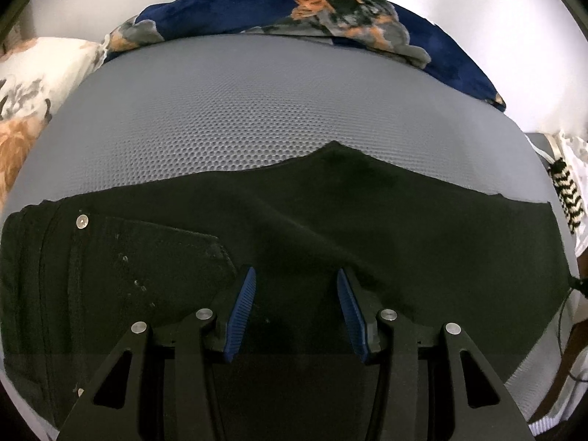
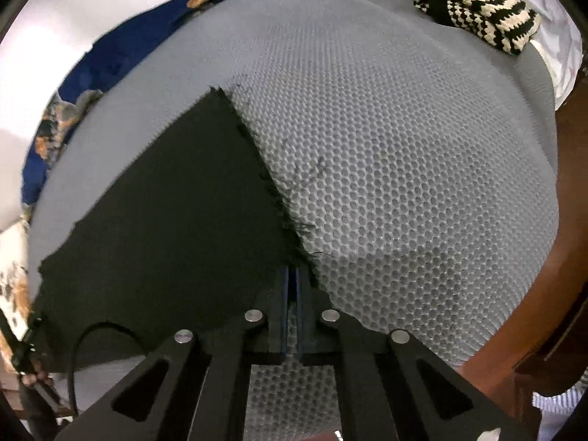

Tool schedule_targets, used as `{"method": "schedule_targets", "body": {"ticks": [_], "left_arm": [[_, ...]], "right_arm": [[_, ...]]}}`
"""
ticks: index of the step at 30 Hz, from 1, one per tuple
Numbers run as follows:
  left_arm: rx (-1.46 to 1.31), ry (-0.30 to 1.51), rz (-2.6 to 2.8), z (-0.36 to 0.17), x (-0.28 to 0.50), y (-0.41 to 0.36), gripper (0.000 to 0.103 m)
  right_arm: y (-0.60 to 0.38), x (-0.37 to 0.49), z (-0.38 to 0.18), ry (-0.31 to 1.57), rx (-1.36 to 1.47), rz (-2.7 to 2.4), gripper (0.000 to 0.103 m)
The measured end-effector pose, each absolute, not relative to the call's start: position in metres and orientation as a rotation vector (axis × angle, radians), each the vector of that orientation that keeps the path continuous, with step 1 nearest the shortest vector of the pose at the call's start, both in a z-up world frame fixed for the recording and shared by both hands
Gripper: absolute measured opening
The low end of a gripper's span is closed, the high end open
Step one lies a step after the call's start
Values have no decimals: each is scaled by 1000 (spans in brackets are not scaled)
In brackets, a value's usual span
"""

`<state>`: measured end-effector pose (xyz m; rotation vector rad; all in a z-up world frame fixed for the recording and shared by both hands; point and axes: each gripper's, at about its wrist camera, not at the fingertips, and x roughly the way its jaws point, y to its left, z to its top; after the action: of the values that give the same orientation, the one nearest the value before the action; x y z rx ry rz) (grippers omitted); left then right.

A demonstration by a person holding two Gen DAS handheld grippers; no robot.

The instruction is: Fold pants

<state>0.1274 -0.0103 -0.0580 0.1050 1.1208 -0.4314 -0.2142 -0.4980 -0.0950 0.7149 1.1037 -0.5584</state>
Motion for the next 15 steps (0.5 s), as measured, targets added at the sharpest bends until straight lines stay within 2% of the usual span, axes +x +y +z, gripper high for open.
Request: {"method": "schedule_targets", "body": {"ticks": [2, 6, 8, 11, 13, 15], "left_arm": [[105, 1123, -427, -62, 131, -11, 48], [104, 1123, -432, -60, 133, -10, 48], [84, 1120, -442, -55, 133, -4, 48], [84, 1102, -439, -48, 129, 9, 48], [77, 1104, -432, -45, 128, 22, 48], [78, 1109, -410, -45, 128, 35, 48]], "right_arm": [[-496, -211, -93, 1117, 702, -571, 3], [-489, -198, -77, 1166, 624, -619, 20], [-480, -187, -59, 1138, 558, -611, 20], [-456, -144, -31, 1103, 478, -503, 21], [-429, -103, -20, 1098, 443, -359, 29], [-399, -64, -17, 1090, 402, -217, 31]]}}
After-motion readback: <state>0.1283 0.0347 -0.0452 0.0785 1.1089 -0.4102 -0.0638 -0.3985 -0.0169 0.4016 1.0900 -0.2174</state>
